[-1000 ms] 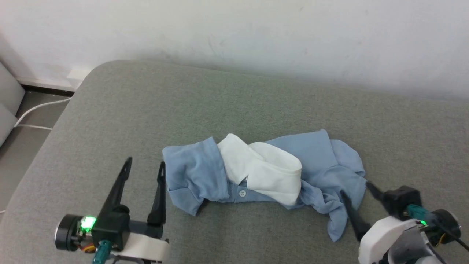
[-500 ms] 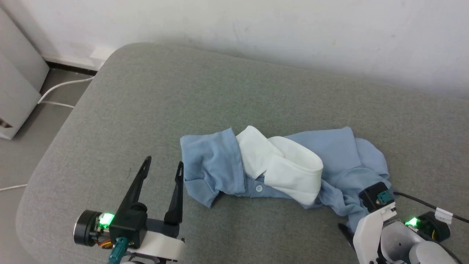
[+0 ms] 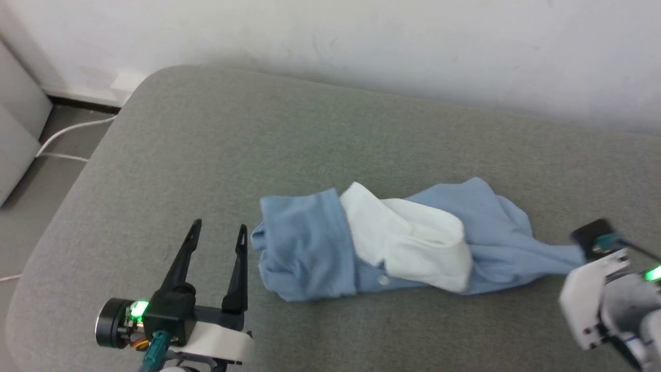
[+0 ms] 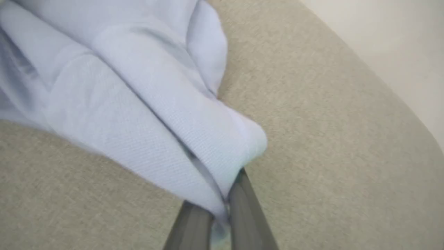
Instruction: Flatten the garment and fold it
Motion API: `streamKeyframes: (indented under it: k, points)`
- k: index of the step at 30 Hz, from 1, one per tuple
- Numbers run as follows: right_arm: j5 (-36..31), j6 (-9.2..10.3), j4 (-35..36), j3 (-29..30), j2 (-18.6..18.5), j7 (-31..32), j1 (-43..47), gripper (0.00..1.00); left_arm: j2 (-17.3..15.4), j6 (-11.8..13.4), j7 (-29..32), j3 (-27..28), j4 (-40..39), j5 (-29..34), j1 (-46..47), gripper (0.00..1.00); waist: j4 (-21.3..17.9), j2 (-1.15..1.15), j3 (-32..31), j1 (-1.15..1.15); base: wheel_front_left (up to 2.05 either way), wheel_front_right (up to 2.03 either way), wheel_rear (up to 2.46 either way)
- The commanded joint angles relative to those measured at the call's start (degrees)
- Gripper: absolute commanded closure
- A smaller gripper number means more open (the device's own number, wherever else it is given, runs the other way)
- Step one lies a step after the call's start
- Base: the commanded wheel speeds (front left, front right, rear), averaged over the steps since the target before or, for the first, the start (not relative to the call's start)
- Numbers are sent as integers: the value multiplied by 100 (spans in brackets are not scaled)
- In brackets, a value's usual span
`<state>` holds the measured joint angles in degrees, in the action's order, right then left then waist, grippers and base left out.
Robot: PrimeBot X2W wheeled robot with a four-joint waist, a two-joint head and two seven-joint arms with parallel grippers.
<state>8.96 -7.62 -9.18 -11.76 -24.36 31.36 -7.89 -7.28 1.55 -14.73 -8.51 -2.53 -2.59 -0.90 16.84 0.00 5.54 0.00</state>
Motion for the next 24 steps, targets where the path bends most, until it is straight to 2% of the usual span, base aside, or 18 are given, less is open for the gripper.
streamKeyframes:
  k: [1,5,10,11,12,13,18,24]
  points:
    - [-154,13,151,286,-105,-47,51,100,40,-28,-27,47,5,-14,-50,0,-269,0,-166,0,0,0,0]
    - [-531,13,576,1099,-189,78,392,100,80,-69,-27,101,-5,-13,-79,0,-481,0,-247,0,0,0,0]
    - [-624,13,753,1585,140,267,1196,100,146,-125,-27,141,-3,-16,-65,0,-648,0,-225,0,0,0,0]
    - [-577,13,696,1625,247,247,1316,85,156,-147,-27,137,10,-15,-56,0,-668,0,-212,0,0,0,0]
    - [-559,13,623,1660,348,193,1400,14,165,-171,-27,136,25,-16,-48,0,-686,0,-203,0,0,0,0]
    - [-577,13,544,1688,428,115,1450,0,174,-194,-27,133,43,-14,-39,0,-699,0,-195,0,0,0,0]
    - [-491,13,397,1813,851,-403,1317,0,199,-305,-27,139,110,-8,-30,0,-795,0,-199,0,0,0,0]
    - [-182,13,1031,2033,1323,-1275,946,0,229,-462,-27,138,172,-67,-12,0,-885,0,-236,0,0,0,0]
